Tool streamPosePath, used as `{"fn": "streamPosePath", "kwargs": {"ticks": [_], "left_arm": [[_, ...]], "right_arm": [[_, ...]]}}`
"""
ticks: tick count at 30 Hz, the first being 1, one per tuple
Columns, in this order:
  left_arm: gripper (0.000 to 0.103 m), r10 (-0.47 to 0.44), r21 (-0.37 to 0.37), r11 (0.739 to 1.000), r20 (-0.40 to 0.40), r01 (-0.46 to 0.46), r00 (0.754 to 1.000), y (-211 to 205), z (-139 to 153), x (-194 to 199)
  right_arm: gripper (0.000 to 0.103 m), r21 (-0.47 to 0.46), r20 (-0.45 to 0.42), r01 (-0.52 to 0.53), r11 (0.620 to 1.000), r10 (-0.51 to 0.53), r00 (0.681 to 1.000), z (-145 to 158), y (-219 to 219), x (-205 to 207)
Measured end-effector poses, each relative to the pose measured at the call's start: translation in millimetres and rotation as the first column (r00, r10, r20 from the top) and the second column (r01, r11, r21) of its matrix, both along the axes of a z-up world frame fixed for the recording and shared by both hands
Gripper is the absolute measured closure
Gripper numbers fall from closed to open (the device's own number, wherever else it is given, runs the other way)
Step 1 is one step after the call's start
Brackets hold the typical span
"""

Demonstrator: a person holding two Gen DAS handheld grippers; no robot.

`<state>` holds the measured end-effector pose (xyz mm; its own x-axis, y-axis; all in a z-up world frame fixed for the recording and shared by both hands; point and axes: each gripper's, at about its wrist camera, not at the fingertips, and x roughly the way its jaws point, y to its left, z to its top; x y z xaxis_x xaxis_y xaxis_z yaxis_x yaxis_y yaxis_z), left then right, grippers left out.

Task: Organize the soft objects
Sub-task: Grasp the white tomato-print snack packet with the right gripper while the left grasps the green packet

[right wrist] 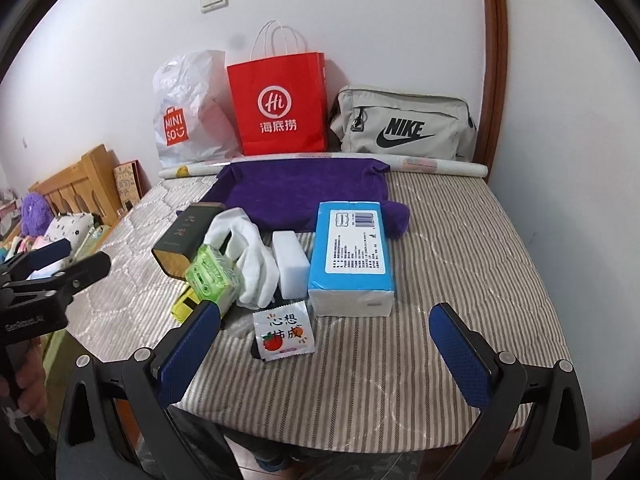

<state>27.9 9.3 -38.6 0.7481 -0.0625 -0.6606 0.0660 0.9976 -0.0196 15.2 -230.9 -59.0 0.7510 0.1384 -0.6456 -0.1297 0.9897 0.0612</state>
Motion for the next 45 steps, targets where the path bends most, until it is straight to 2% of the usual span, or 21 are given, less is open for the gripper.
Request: {"fn": "streamPosePath", "kwargs": {"ticks": [5,10,13,19,30,31,33,37,41,45], "left_arm": [[0.002,-0.06,-0.034,0.998,-0.029,0.059,0.998,-7.5,-25.3,14.9],[0.002,-0.13,-0.008,0.992,-0.031,0.129,0.991,-25.2,-47.1,30.2],[0.002,-0.139,0.004,0.99,-0.055,0.14,0.989,-30.0,-59.0,41.8],[0.002,-0.14,-0.033,0.99,-0.108,0.138,0.984,-31.6,-80.9,64.9],[0.003,-0.144,0.016,0.989,-0.139,0.148,0.98,-45.7,-99.2,82.6],[0.006,-0.141,0.014,0.989,-0.126,0.144,0.982,-45.7,-98.5,82.3],[0.022,-0.154,-0.006,0.988,-0.119,0.155,0.981,-44.2,-97.7,82.3],[0.026,-0.175,-0.02,0.985,-0.112,0.174,0.978,-41.7,-95.6,80.8],[0.045,-0.195,-0.041,0.981,-0.108,0.191,0.975,-36.2,-89.3,73.8],[0.047,-0.204,-0.048,0.979,-0.097,0.2,0.974,-31.4,-82.4,66.9]], "right_arm": [[0.0,0.006,-0.018,-0.014,1.0,0.014,1.0,-13.3,-1.9,11.2],[0.0,0.002,-0.051,-0.023,1.0,0.023,0.998,-31.8,-4.9,22.4],[0.0,-0.001,-0.083,-0.023,1.0,0.023,0.996,-45.7,-7.5,32.1],[0.0,0.024,-0.126,-0.035,0.999,0.038,0.991,-66.2,-13.8,47.2],[0.0,0.057,-0.179,-0.102,0.993,0.111,0.978,-93.3,-4.4,59.8],[0.0,0.061,-0.18,-0.113,0.992,0.123,0.976,-95.5,-2.1,59.9],[0.0,0.061,-0.189,-0.139,0.988,0.149,0.971,-100.9,4.7,61.2],[0.0,0.071,-0.196,-0.175,0.982,0.186,0.963,-108.5,17.0,64.1],[0.0,0.078,-0.202,-0.198,0.977,0.21,0.957,-114.1,27.5,70.2],[0.0,0.042,-0.202,-0.199,0.979,0.204,0.958,-121.3,37.9,79.3]]}}
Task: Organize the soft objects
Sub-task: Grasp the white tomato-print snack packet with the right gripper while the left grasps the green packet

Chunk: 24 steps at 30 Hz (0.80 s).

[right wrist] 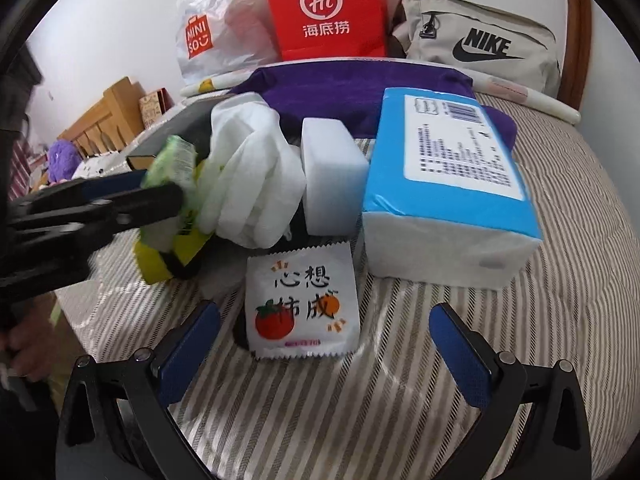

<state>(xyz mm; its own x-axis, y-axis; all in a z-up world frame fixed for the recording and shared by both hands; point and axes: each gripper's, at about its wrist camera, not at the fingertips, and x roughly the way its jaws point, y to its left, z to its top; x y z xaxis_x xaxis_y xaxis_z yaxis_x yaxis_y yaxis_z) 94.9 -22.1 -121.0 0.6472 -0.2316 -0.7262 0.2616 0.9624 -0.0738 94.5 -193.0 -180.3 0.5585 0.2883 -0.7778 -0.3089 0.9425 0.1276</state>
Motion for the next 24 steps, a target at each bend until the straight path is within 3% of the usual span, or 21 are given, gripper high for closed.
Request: {"fn": "streamPosePath", "kwargs": {"ticks": [2,4,7,8,12,17,24], "left_arm": [[0.048,-0.001,-0.015,1.0,0.004,0.001,1.0,4.9,2.9,-3.1],[0.048,0.01,-0.025,1.0,0.01,-0.009,1.0,12.0,6.1,-6.8],[0.048,0.014,-0.043,0.999,0.01,-0.014,1.0,19.4,8.7,-9.7],[0.048,0.018,-0.05,0.999,0.012,-0.017,1.0,22.0,9.2,-11.0],[0.051,0.034,-0.043,0.999,0.018,-0.033,0.999,26.9,8.5,-14.0],[0.065,0.064,-0.059,0.996,0.018,-0.063,0.998,44.8,9.3,-20.4],[0.07,0.104,-0.066,0.992,0.001,-0.104,0.995,67.5,-2.0,-23.5]], "right_arm": [[0.003,-0.014,-0.013,-0.001,1.0,0.001,1.0,-5.9,5.8,4.4],[0.013,-0.013,0.0,-0.008,1.0,0.008,1.0,-8.2,10.0,4.6],[0.033,-0.057,0.036,-0.02,0.998,0.022,0.999,-8.5,15.9,1.3],[0.046,-0.051,0.039,-0.042,0.998,0.044,0.998,-6.8,17.3,-1.2],[0.055,-0.05,0.04,-0.057,0.997,0.059,0.997,-2.3,16.7,-8.0],[0.056,-0.044,0.044,-0.035,0.998,0.037,0.998,4.4,3.9,-18.1],[0.055,-0.059,0.052,0.034,0.998,-0.031,0.998,7.9,-23.4,-26.3]]}}
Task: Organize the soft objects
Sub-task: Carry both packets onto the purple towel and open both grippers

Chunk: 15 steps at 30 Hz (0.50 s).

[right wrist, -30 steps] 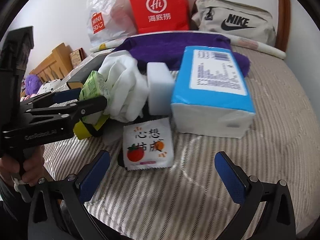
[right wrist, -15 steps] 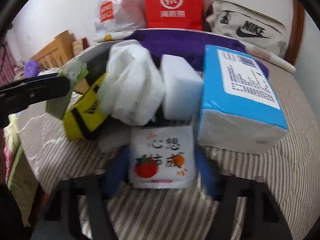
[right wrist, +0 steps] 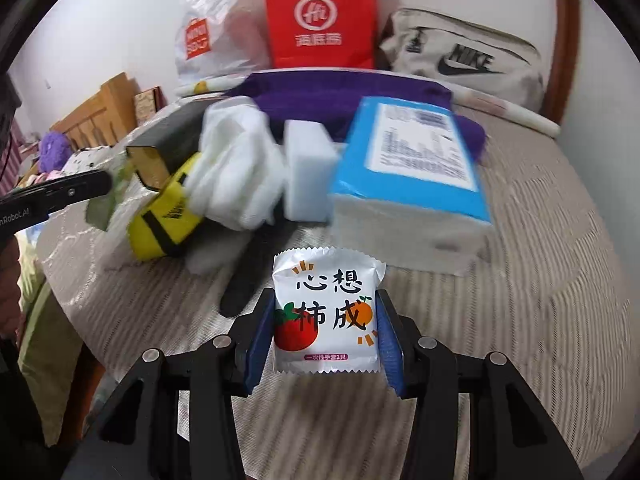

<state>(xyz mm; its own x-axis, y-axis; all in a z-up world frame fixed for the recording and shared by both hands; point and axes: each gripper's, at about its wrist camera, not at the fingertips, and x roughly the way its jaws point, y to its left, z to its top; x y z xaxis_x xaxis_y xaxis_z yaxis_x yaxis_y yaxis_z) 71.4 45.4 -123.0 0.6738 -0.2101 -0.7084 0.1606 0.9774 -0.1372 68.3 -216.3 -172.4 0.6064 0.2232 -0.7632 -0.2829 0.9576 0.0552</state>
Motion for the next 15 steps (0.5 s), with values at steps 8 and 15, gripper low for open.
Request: {"fn": "streamPosePath", "kwargs": {"ticks": [8,15], "left_arm": [[0.08,0.02,-0.001,1.0,-0.031,-0.02,0.999,7.7,-22.6,-0.9],[0.088,0.014,0.031,0.999,-0.026,-0.014,1.0,5.7,-18.6,-0.8]], "right_arm": [[0.055,0.012,-0.033,0.091,0.996,-0.09,0.995,-10.6,-30.5,3.7],[0.056,0.039,-0.043,0.097,0.994,-0.096,0.994,-8.7,-37.2,5.5]]}}
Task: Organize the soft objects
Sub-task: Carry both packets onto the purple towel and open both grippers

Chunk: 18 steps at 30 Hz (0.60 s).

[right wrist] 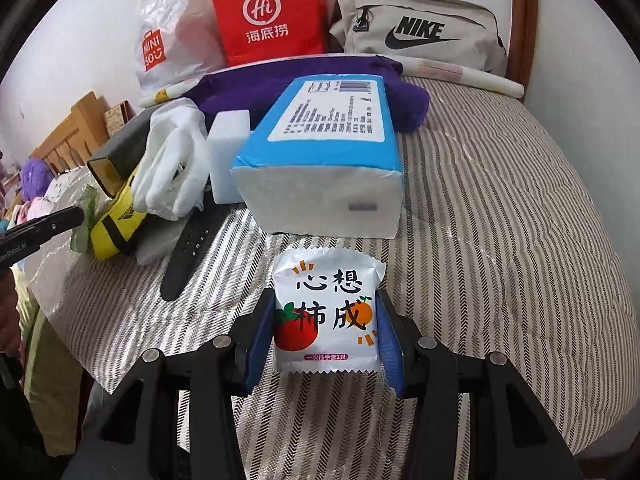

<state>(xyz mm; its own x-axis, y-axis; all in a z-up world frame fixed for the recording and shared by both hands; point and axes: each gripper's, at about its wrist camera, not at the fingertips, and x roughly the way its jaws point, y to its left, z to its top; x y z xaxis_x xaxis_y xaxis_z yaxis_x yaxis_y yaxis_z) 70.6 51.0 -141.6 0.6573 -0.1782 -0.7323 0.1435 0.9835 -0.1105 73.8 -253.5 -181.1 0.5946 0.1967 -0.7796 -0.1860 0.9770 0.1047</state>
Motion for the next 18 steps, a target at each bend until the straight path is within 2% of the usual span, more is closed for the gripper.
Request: {"fn": "streamPosePath", "kwargs": {"ticks": [9,18], "left_arm": [[0.09,0.018,0.0,1.0,0.021,-0.018,1.0,8.6,25.0,-3.8],[0.09,0.026,-0.03,0.999,0.055,-0.025,0.998,16.2,53.6,-1.9]], "right_arm": [[0.055,0.021,0.009,-0.05,0.999,0.05,0.999,19.3,3.8,-1.9],[0.056,0.04,0.05,-0.086,0.996,0.084,0.995,52.5,4.3,6.4]]}}
